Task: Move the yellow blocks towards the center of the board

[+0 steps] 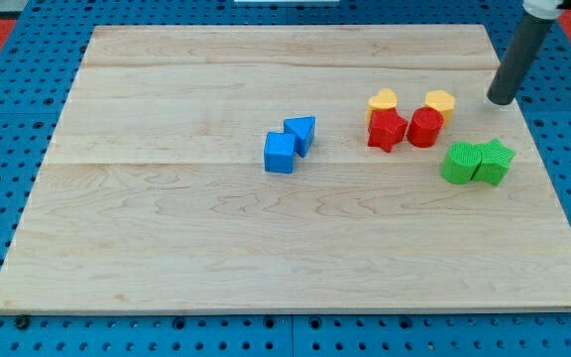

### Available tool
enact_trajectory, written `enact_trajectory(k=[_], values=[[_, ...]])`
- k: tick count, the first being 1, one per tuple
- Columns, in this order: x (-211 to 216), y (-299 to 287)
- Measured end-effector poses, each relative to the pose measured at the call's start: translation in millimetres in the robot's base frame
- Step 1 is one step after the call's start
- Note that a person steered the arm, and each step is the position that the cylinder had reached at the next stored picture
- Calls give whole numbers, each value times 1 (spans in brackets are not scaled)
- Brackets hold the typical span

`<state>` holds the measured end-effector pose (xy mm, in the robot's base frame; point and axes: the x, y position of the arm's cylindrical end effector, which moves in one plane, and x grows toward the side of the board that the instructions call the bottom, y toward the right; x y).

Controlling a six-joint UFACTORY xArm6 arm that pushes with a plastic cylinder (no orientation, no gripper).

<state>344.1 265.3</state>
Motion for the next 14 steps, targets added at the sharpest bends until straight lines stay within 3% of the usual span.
enact_trajectory(k=[14], values=[[-1,-76]])
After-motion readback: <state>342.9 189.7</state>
